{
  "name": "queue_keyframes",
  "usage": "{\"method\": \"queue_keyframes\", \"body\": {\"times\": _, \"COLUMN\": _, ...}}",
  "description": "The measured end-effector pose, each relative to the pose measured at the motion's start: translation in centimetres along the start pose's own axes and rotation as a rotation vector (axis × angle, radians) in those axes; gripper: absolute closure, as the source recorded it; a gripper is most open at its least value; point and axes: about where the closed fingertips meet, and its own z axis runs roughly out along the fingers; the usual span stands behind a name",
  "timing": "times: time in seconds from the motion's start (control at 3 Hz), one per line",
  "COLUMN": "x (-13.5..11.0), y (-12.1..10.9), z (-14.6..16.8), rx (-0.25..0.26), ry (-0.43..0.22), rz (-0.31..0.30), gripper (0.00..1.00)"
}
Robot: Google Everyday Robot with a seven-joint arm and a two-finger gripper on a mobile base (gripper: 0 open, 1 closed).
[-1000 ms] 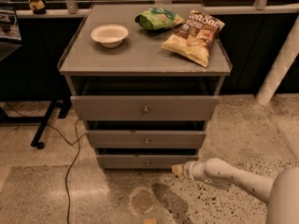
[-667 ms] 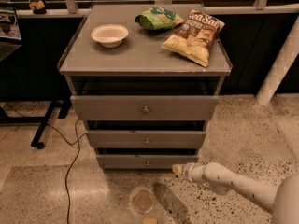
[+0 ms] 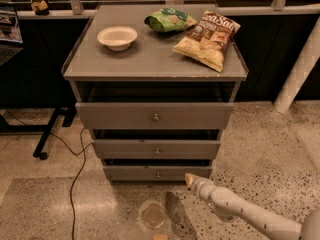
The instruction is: Open bottom drawer
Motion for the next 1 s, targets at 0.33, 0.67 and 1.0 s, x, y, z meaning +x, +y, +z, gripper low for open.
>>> {"method": "queue_keyframes", "body": {"times": 0.33, "x": -1.36, "y": -1.45, "z": 1.45, "rx": 0.019, "ry": -0.048, "rz": 0.006, "gripper": 1.00}}
{"method": "queue_keyframes", "body": {"times": 0.67, "x": -1.63, "y": -1.58, "z": 1.55, "rx": 0.015, "ry": -0.049, "rz": 0.006, "gripper": 1.00}}
{"method": "queue_keyframes", "body": {"times": 1.0, "x": -1.72, "y": -1.40, "z": 1.62, "rx": -0.004, "ry": -0.051, "rz": -0.003, "gripper": 1.00}}
